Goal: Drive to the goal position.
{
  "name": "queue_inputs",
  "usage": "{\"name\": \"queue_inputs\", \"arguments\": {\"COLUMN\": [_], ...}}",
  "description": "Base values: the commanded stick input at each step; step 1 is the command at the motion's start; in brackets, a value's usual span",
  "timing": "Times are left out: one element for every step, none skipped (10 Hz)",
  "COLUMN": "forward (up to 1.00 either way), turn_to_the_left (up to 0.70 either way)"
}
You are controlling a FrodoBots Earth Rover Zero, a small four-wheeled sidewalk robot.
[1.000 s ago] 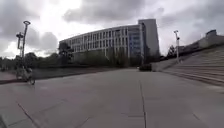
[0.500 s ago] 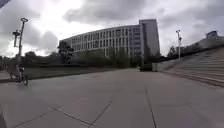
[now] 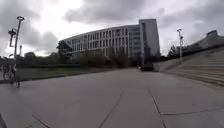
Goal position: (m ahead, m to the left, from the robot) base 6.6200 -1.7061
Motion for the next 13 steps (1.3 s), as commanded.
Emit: {"name": "queue_inputs", "arguments": {"forward": [0.7,0.7,0.7,0.7,0.7,0.7,0.7,0.7,0.7,0.7,0.7,0.7,0.7], "turn_to_the_left": [-0.09,-0.22,-0.31,-0.35,-0.35,-0.22,-0.03,0.0,0.0,0.0,0.0,0.0,0.0]}}
